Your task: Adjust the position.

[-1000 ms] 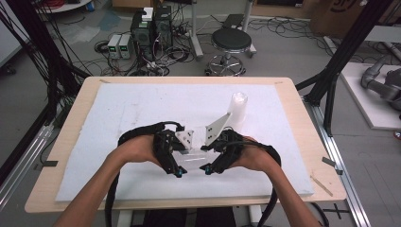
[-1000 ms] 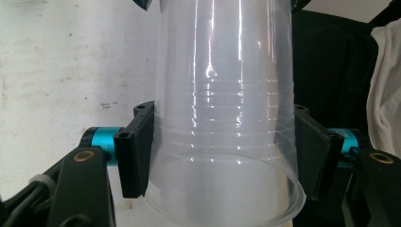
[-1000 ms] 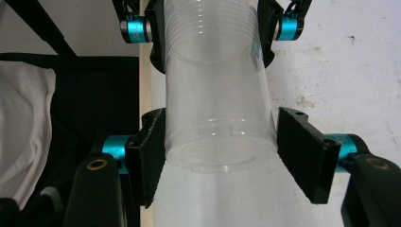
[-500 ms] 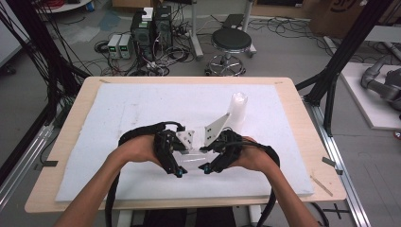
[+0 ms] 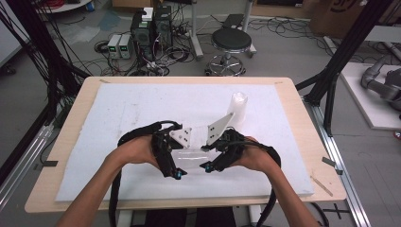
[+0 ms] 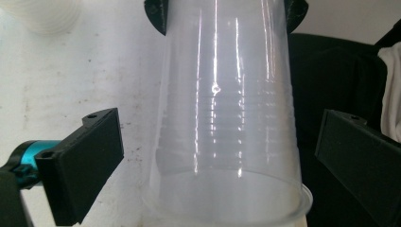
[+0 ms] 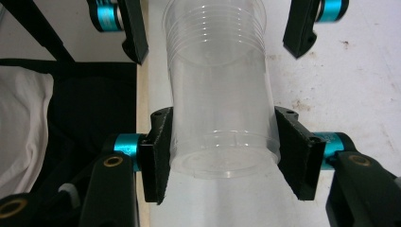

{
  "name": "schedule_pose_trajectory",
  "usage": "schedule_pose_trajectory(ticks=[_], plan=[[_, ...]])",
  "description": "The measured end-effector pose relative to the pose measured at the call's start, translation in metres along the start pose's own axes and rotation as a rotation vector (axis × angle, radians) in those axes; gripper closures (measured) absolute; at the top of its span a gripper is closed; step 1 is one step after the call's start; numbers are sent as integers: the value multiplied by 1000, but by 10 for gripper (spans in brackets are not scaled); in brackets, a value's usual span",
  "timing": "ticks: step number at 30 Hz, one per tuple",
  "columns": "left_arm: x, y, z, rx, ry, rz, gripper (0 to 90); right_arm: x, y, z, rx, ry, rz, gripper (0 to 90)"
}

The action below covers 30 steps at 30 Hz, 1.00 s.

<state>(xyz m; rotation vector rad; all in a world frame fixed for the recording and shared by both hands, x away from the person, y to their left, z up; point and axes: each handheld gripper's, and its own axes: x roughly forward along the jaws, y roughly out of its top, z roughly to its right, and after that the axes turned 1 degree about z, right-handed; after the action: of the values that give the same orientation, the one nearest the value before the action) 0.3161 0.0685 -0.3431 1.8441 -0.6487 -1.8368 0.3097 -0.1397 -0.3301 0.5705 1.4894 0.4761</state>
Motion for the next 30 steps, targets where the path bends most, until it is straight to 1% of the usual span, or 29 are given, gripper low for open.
schedule_pose_trajectory(ticks=[1, 2, 3, 4, 5, 6, 7, 9, 10, 12, 13, 14, 15, 19, 20, 23, 24, 25, 27, 30], plan=[[-2, -2, -1, 3, 3, 17, 18, -1, -1, 0, -2, -5, 5, 431], [-5, -5, -1, -9, 5, 47, 18, -2, -3, 0, 9, -6, 9, 431], [-8, -8, -1, -15, 4, 68, 17, -2, -5, 1, -1, -5, 31, 431], [-9, -10, -1, -17, 10, 94, 18, -4, -8, 1, 4, -10, 48, 431], [-10, -14, 0, -21, 22, 136, 18, -5, -10, 0, 11, -14, 62, 430], [-11, -18, 1, -31, 24, 168, 17, -6, -13, 0, 15, -14, 88, 430], [-13, -23, 2, -31, 32, 199, 17, -7, -17, 1, 19, -17, 115, 431], [-15, -31, 5, -38, 60, 278, 18, -9, -25, 1, 30, -19, 166, 430], [-17, -36, 5, -38, 65, 308, 17, -10, -29, 1, 39, -21, 192, 430], [-19, -45, 6, -57, 83, 375, 17, -11, -37, 1, 53, -22, 240, 430], [-20, -50, 7, -71, 91, 417, 17, -12, -40, 1, 54, -23, 266, 430], [-20, -53, 8, -80, 95, 444, 17, -12, -44, 0, 53, -21, 295, 430], [-21, -58, 8, -93, 98, 490, 17, -12, -46, 0, 53, -22, 308, 430], [-17, -72, 13, -133, 95, 624, 17, -9, -56, 0, 63, -27, 377, 430], [-15, -75, 14, -132, 101, 632, 18, -8, -59, 0, 71, -26, 395, 430], [-10, -79, 16, -151, 102, 655, 17, -6, -64, 0, 76, -25, 453, 430], [-9, -79, 16, -153, 103, 652, 17, -5, -66, 0, 85, -16, 470, 430], [-7, -79, 17, -156, 104, 661, 17, -4, -67, 0, 87, -20, 482, 430], [-5, -77, 18, -158, 99, 674, 18, -3, -70, 0, 80, -21, 507, 430], [-2, -75, 18, -165, 87, 706, 17, -1, -73, 0, 81, -17, 540, 430]])
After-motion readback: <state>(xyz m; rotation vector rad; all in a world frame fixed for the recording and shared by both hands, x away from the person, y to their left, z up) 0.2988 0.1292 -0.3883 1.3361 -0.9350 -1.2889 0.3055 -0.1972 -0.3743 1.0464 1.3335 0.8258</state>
